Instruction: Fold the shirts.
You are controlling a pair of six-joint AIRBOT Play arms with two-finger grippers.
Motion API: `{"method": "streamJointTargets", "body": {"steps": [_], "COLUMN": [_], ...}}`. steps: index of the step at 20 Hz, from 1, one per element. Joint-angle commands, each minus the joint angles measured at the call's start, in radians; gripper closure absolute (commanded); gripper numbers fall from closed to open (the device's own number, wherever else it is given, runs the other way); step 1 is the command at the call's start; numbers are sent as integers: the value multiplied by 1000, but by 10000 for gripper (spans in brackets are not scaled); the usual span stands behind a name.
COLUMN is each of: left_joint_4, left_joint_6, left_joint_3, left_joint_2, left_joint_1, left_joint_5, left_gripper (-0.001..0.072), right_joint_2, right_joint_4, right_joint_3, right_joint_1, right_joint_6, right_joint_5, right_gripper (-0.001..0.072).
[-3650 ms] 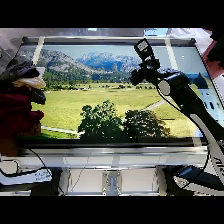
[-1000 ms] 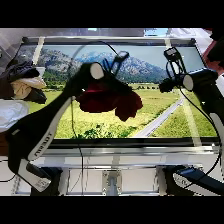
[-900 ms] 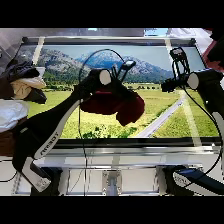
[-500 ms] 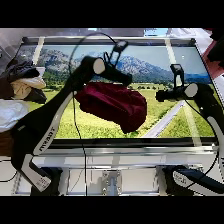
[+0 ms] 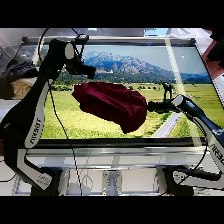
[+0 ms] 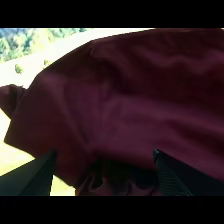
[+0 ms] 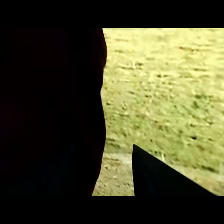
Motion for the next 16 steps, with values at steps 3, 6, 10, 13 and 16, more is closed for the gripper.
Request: {"method": "streamJointTargets", "body": {"steps": [3,6,10,13,16], "left_joint_4": [21,21,23,112,192], "left_joint_6": [-5,-5,3,25,15], "left_joint_3": [-6,-6,-6,-6,-10], "left_joint_2": [0,0,0,0,-1], "left_joint_1": [26,26,27,27,68], "left_joint_5": [-21,-16,-16,-1,2], "left_gripper": [1,1,1,2,9], "right_joint_2": [-81,-98,-105,-101,-73], "right_joint_4": [193,285,322,337,294], "right_joint_3": [-5,-5,-5,-5,16], "right_joint_1": [0,0,0,-2,-3], "right_joint_6": [-100,-158,-158,-159,-160], "right_joint_5": [-45,-45,-40,-39,-26], "right_gripper": [289,316,646,683,683]}}
